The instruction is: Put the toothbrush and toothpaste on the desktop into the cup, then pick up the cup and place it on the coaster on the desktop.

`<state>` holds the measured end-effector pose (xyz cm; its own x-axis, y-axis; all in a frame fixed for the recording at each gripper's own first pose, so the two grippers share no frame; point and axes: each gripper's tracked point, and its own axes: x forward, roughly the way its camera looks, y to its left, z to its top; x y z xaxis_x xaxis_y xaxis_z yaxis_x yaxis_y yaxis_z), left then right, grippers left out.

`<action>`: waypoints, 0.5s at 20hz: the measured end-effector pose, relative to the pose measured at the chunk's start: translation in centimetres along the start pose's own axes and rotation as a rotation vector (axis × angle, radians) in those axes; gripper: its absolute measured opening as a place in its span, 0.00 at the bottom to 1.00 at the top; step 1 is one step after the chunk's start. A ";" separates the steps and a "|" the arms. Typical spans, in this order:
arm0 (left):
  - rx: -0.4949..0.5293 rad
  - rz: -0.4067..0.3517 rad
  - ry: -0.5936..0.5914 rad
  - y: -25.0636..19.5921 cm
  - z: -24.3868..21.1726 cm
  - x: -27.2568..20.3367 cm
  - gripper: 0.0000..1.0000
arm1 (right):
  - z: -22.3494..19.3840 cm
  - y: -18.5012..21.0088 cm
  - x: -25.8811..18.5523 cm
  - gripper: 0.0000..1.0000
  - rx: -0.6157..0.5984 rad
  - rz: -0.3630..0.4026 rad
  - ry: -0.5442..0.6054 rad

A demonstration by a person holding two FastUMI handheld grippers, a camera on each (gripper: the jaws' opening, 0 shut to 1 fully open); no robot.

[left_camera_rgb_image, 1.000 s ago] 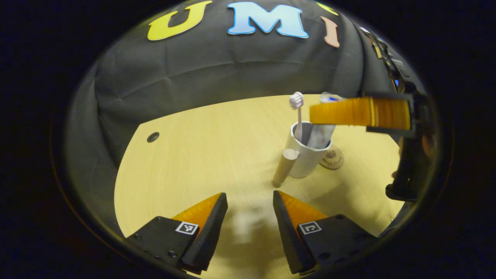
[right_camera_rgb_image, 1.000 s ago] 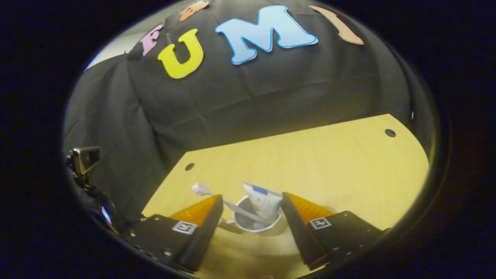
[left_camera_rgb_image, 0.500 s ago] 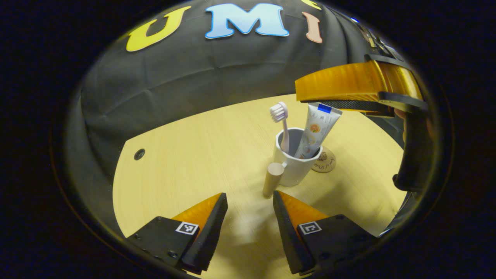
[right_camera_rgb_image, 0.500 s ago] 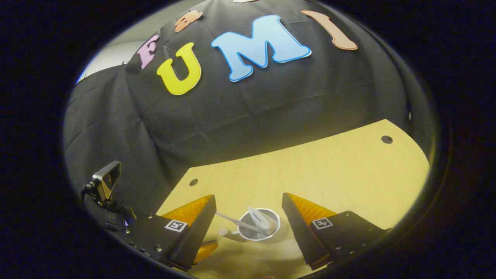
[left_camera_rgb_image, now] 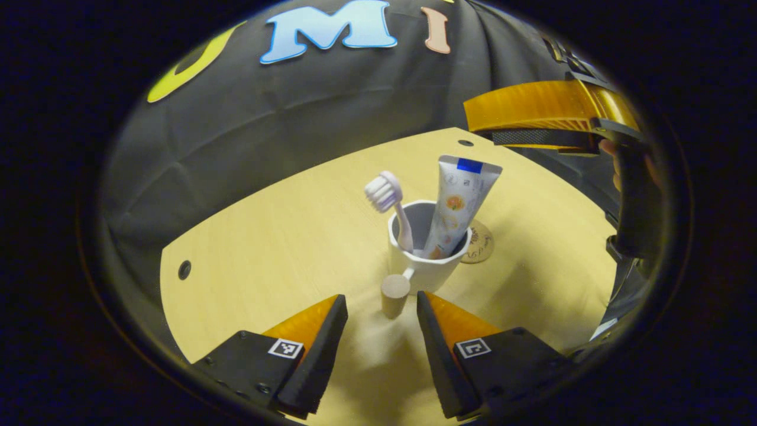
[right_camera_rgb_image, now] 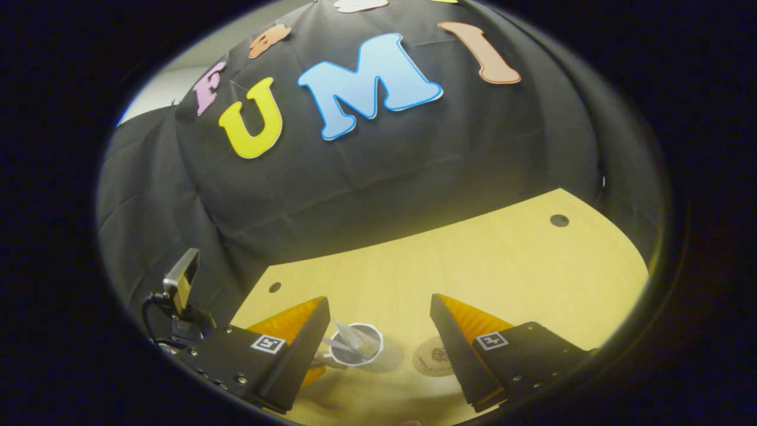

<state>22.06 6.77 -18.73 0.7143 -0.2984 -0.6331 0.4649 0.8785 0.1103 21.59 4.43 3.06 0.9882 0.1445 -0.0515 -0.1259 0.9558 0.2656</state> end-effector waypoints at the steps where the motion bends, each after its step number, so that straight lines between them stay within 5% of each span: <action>1: 0.014 -0.009 0.008 -0.1 0.0 0.3 0.79 | 0.1 -0.6 -0.3 1.00 0.008 -0.013 -0.003; 10: 0.136 -0.120 0.108 -1.1 -0.5 3.0 0.80 | -2.2 -6.9 -4.3 1.00 0.086 -0.139 0.028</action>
<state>23.37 5.11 -21.13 0.5926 -0.3493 -0.7258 0.6145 0.7787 0.1269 18.06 -2.25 -0.69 0.9926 0.0204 -0.1198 0.0210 0.9420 0.3350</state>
